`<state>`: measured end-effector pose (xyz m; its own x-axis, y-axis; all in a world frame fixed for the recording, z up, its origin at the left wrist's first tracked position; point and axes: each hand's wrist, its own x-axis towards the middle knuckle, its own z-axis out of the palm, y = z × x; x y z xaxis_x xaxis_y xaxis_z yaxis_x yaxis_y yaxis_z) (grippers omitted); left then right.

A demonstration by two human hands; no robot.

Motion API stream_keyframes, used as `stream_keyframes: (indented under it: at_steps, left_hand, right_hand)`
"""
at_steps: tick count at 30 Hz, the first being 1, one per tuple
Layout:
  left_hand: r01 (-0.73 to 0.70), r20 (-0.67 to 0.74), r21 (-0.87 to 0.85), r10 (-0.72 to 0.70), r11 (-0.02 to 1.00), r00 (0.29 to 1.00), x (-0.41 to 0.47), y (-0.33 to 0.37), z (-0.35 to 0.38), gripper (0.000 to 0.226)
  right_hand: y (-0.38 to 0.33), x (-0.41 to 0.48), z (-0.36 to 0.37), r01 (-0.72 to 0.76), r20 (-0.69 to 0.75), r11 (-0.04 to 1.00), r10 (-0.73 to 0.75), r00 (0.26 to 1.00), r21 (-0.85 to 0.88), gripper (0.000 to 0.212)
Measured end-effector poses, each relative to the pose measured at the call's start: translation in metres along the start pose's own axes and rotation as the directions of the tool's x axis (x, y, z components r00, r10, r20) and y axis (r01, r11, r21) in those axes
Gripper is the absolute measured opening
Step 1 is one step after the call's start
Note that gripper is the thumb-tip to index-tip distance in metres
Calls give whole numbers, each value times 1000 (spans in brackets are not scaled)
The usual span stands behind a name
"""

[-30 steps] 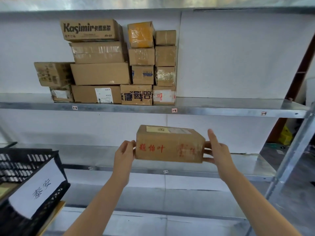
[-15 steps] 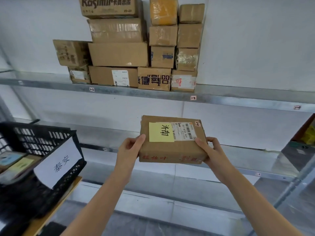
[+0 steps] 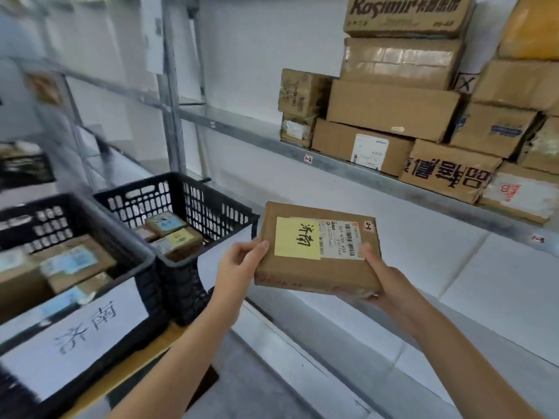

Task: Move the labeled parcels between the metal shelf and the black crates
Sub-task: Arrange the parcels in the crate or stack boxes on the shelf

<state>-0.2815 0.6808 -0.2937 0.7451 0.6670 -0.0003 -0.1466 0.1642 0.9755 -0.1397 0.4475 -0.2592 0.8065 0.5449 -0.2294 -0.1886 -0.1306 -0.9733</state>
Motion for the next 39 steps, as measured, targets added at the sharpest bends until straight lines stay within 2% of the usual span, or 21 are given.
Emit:
stream_keyframes:
  at_steps: [2, 5, 8, 12, 16, 20, 23, 27, 28, 32, 35, 39]
  left_hand:
    - [-27, -62, -6, 26, 1000, 998, 11, 8, -31, 41]
    - [-69, -176, 15, 70, 998, 982, 26, 22, -84, 31]
    - [-81, -276, 55, 93, 995, 957, 39, 38, -138, 30]
    - [-101, -349, 84, 124, 991, 929, 55, 60, -210, 29]
    - [-112, -488, 167, 181, 980, 854, 66, 76, -293, 26]
    - [-54, -579, 269, 207, 962, 789, 64, 78, -363, 27]
    - [-18, -659, 267, 196, 964, 726, 60, 73, -397, 26]
    - [-1, -729, 253, 192, 967, 657, 56, 67, -427, 21]
    - [2, -742, 260, 199, 965, 640, 58, 66, -435, 21]
    - [25, -785, 250, 187, 968, 591, 68, 65, -456, 26]
    - [43, -812, 248, 183, 968, 555, 76, 61, -464, 25]
    - [84, -822, 245, 162, 966, 546, 86, 55, -471, 30]
  right_hand:
    - [-9, 26, 35, 1, 61, 1000, 0, 998, -24, 66]
    - [-23, 62, 95, 16, 150, 999, -8, 989, -49, 68]
    - [-34, 93, 157, 29, 229, 998, -15, 973, -58, 70]
    - [-44, 126, 235, 43, 323, 997, -18, 946, -69, 60]
    - [-48, 153, 306, 31, 386, 994, 10, 923, -100, 59]
    - [-40, 171, 376, 18, 482, 989, 54, 874, -144, 61]
    - [-21, 175, 426, -3, 550, 976, 125, 826, -218, 68]
    - [11, 174, 476, -56, 546, 916, 284, 788, -397, 93]
    - [18, 175, 485, -64, 537, 887, 334, 775, -458, 95]
    - [43, 190, 505, -63, 509, 758, 494, 705, -649, 75]
    - [58, 204, 513, -85, 475, 677, 594, 649, -731, 82]
    - [76, 218, 514, -171, 428, 601, 714, 554, -781, 97]
